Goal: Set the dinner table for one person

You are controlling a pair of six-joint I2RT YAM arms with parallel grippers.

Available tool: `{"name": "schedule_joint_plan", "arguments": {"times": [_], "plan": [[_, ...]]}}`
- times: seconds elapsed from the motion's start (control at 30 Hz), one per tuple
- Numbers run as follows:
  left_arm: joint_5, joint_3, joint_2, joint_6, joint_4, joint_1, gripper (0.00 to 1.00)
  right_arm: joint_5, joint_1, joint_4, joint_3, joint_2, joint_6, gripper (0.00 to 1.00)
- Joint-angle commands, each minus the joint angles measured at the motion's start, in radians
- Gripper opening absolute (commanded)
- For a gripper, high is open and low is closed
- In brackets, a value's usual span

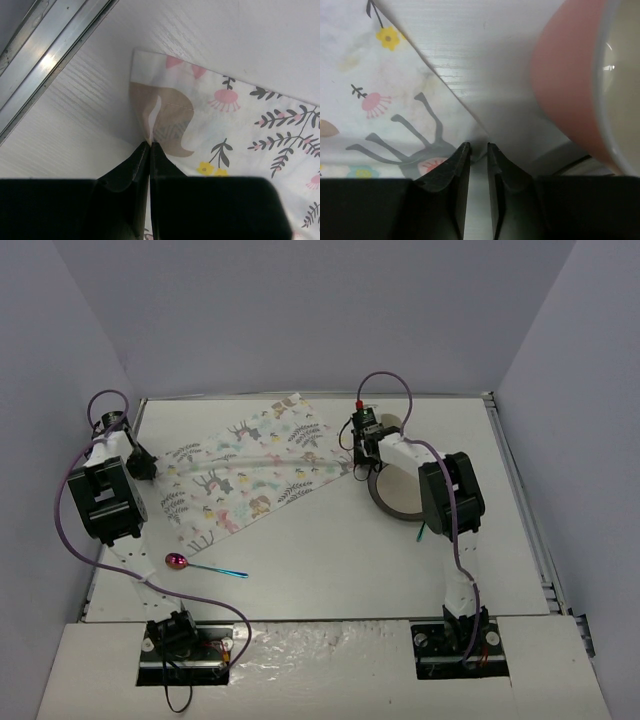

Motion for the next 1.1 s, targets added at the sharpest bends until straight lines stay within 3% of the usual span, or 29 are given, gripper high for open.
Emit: {"name": "schedule_joint_plan", "arguments": {"times": [0.0,0.07,0.17,0.3,0.37,0.5,0.67,0.77,0.93,1.07], "plan": [[0.029,0.005,-0.015,-0.012,-0.034,0.008,0.09,-0.019,-0.004,-0.016,0.087,-0.083,-0.017,0.34],[0.051,0.005,-0.042,-0.015,-0.033,0.006,0.28,-0.044,0.020,-0.018,0.115,-0.107,-0.042,0.40],[0.068,0.002,-0.091,-0.022,-0.041,0.004,0.38,-0.054,0.052,-0.016,0.143,-0.137,-0.079,0.43],[0.078,-0.036,-0.187,-0.033,-0.060,-0.023,0.52,-0.074,0.085,-0.016,0.176,-0.152,-0.125,0.59],[0.052,-0.088,-0.241,-0.043,-0.050,-0.048,0.65,-0.083,0.099,-0.016,0.191,-0.144,-0.133,0.64],[0.011,-0.236,-0.357,-0.067,-0.015,-0.098,0.78,-0.108,0.112,-0.017,0.224,-0.105,-0.142,0.68],[-0.045,-0.338,-0.434,-0.070,0.026,-0.200,0.80,-0.122,0.113,-0.017,0.257,-0.049,-0.141,0.68],[-0.053,-0.376,-0.440,-0.049,0.054,-0.242,0.75,-0.116,0.113,-0.016,0.272,-0.011,-0.144,0.68],[-0.048,-0.403,-0.391,-0.049,0.075,-0.256,0.64,-0.119,0.113,-0.012,0.281,0.034,-0.138,0.66],[-0.056,-0.387,-0.347,-0.046,0.075,-0.255,0.63,-0.122,0.113,-0.010,0.304,0.069,-0.135,0.61]]}}
